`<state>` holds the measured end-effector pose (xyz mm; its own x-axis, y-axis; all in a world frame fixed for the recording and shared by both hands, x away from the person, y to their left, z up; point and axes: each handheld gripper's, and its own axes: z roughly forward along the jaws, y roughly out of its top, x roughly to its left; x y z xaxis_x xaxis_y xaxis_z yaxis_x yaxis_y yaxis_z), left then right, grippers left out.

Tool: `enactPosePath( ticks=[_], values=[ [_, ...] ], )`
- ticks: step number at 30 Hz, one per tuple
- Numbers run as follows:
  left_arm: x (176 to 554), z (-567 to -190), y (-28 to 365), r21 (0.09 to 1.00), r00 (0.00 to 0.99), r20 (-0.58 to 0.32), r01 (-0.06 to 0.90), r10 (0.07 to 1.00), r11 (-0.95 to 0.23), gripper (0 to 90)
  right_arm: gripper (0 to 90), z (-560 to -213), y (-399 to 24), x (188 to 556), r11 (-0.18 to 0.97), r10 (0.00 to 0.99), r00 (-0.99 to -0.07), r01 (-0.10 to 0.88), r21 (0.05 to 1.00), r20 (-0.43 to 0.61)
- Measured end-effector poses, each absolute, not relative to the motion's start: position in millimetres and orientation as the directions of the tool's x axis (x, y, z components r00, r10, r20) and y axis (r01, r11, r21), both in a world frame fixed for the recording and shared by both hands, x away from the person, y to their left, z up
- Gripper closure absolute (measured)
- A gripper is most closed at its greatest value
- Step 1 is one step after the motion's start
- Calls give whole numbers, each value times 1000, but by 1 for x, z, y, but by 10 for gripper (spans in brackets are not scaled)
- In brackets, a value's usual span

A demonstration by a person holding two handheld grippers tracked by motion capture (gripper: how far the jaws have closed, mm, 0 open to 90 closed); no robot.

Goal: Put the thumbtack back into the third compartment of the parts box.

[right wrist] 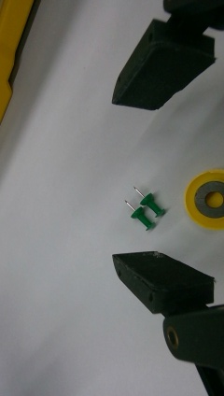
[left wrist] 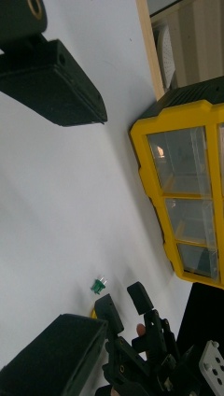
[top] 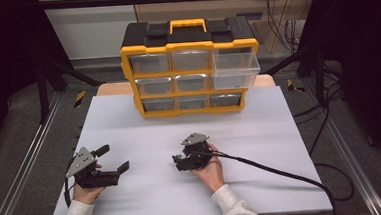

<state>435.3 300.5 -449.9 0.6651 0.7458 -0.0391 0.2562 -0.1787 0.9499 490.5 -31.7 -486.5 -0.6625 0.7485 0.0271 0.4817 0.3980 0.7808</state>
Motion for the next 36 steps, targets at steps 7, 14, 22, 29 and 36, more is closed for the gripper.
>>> enactPosePath(
  ticks=[7, 14, 22, 29, 36],
  values=[
    [435, -450, 300, 950, 664, -42, 257, 746, -176, 23, 325, -489, -31, 490, 411, 739, -673, 482, 774, 27],
    [436, -450, 300, 950, 664, -42, 258, 746, -176, 23, 460, -490, -31, 490, 425, 730, -683, 480, 768, 23],
    [436, -450, 301, 950, 663, -44, 259, 748, -174, 22, 580, -492, -31, 491, 437, 723, -690, 481, 760, 20],
    [436, -450, 300, 950, 664, -42, 258, 746, -177, 23, 663, -493, -31, 492, 441, 722, -691, 487, 754, 24],
    [436, -450, 300, 949, 664, -41, 259, 746, -178, 23, 742, -493, -32, 494, 444, 724, -690, 487, 752, 19]
  ],
)
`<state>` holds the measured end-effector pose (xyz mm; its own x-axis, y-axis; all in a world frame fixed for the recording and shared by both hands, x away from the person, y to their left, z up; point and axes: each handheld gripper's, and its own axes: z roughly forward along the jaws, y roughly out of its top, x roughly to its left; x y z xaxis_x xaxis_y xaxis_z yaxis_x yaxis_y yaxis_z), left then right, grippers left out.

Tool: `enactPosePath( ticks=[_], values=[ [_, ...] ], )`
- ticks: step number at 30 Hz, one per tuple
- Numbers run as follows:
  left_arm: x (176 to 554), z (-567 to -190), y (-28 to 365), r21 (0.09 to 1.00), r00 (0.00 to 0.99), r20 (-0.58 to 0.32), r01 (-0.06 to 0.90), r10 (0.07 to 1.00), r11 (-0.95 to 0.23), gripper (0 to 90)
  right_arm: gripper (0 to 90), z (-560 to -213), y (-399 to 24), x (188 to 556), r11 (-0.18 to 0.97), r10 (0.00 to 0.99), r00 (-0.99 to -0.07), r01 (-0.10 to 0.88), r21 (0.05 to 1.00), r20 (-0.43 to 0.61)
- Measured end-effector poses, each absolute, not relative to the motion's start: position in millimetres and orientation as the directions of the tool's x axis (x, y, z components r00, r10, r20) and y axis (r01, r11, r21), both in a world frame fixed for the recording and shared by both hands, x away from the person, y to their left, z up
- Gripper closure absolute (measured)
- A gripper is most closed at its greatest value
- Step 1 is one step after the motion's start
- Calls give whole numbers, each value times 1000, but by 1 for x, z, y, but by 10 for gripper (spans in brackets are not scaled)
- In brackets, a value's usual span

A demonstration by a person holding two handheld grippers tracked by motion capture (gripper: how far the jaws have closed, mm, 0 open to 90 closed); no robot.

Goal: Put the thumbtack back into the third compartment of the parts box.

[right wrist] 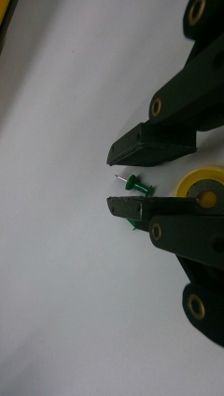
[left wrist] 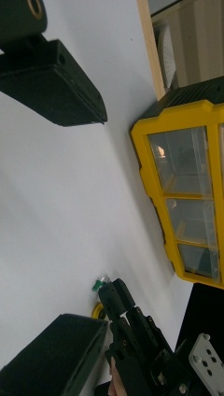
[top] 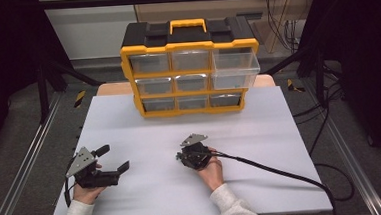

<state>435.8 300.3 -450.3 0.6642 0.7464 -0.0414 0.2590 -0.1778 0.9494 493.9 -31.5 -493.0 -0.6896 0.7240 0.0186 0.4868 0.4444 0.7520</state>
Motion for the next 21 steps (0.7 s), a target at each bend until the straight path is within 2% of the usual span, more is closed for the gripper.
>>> enactPosePath(
  ticks=[11, 21],
  values=[
    [436, -450, 300, 950, 664, -42, 259, 746, -177, 23, 832, -494, -31, 495, 439, 724, -689, 483, 758, 20],
    [436, -450, 300, 950, 665, -41, 258, 746, -178, 23, 850, -493, -32, 497, 436, 724, -689, 495, 752, 33]
  ],
)
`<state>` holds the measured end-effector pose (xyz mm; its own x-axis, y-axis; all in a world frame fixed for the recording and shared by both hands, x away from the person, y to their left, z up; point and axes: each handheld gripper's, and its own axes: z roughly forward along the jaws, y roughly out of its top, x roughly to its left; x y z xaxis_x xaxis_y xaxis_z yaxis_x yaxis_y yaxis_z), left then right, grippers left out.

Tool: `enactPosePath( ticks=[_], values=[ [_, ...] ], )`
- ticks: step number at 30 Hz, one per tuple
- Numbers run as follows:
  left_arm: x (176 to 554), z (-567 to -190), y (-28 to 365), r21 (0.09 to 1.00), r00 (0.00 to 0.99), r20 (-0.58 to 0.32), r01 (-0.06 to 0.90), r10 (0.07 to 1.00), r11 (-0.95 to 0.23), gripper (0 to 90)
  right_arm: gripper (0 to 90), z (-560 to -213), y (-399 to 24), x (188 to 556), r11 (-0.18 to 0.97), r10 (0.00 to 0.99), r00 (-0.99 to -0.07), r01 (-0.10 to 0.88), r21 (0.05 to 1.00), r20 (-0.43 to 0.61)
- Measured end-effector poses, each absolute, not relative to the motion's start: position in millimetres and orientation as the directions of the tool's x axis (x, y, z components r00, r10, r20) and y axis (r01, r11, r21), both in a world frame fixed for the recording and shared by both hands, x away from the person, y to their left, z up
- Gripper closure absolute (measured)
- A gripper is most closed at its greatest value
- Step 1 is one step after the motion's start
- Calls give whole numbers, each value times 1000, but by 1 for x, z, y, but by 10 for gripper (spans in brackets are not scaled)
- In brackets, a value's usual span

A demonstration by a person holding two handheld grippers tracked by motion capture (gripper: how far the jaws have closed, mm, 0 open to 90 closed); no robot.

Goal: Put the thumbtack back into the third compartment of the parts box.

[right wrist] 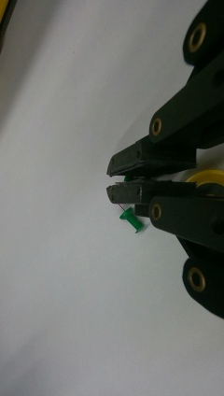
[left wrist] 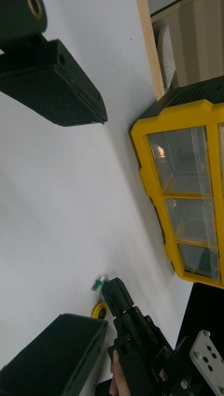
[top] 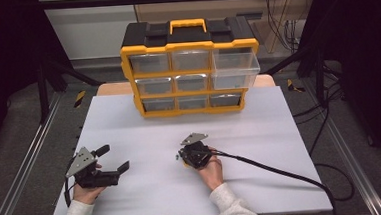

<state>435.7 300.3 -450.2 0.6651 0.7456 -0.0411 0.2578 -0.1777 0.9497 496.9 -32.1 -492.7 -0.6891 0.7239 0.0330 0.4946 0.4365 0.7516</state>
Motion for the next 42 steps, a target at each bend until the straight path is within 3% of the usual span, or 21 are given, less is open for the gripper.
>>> enactPosePath(
  ticks=[12, 42],
  values=[
    [436, -450, 300, 949, 664, -43, 260, 747, -176, 22, 851, -478, -41, 496, 410, 723, -689, 491, 769, 53],
    [436, -451, 299, 948, 664, -40, 262, 746, -182, 22, 852, -391, -102, 475, 318, 715, -698, 373, 872, 38]
  ],
)
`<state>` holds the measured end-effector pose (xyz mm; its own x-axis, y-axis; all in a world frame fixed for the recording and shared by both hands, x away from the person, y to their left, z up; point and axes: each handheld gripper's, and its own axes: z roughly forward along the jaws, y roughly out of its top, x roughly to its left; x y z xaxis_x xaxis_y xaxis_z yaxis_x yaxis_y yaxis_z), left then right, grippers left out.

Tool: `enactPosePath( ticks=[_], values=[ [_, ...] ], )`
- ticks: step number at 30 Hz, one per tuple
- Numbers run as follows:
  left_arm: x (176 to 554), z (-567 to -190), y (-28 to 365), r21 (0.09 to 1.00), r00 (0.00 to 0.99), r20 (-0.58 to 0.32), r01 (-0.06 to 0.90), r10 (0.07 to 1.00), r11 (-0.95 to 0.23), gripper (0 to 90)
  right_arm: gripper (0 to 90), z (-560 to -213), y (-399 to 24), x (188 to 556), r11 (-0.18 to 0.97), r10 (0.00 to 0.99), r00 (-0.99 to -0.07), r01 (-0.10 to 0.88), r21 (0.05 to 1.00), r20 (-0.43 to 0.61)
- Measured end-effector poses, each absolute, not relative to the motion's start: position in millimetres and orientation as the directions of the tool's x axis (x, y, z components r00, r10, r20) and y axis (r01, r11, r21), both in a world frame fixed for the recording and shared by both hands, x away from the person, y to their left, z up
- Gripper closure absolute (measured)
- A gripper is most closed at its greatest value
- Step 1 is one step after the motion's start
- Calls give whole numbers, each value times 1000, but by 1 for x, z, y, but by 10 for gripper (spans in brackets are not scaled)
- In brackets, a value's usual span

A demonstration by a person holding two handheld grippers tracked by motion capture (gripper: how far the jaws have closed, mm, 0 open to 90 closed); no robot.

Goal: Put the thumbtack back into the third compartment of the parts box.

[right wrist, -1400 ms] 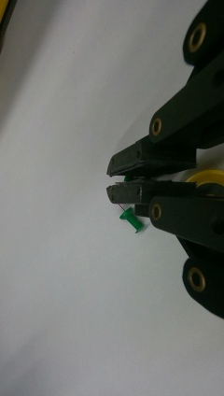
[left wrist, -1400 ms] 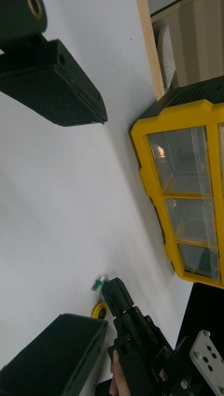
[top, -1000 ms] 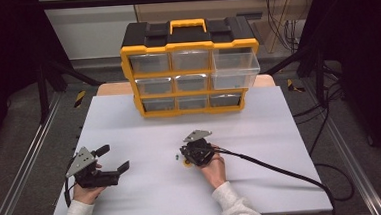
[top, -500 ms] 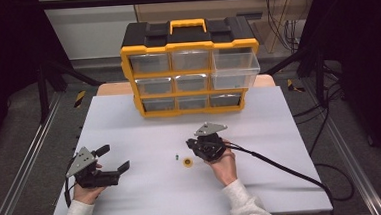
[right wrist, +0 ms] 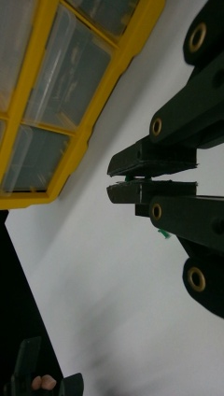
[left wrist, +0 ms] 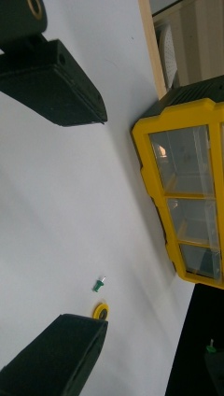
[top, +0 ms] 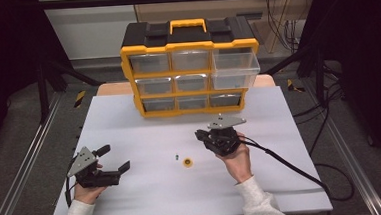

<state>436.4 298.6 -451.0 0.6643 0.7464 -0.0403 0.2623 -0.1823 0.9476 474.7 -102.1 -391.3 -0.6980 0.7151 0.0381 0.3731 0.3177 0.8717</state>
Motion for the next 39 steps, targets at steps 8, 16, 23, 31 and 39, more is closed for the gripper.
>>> enactPosePath(
  ticks=[8, 16, 23, 31, 39],
  values=[
    [436, -451, 298, 947, 664, -39, 262, 747, -184, 22, 851, -361, -125, 472, 276, 731, -681, 342, 898, 35],
    [437, -451, 298, 946, 663, -37, 264, 748, -187, 21, 852, -334, -144, 470, 260, 746, -666, 307, 916, 11],
    [437, -451, 298, 946, 663, -38, 264, 748, -186, 21, 852, -311, -152, 470, 248, 753, -658, 277, 928, -6],
    [437, -452, 298, 946, 663, -38, 266, 748, -187, 21, 851, -285, -157, 470, 239, 766, -642, 241, 941, -30],
    [437, -451, 299, 945, 664, -36, 266, 747, -191, 21, 852, -267, -160, 473, 224, 776, -630, 220, 949, -37]
  ],
)
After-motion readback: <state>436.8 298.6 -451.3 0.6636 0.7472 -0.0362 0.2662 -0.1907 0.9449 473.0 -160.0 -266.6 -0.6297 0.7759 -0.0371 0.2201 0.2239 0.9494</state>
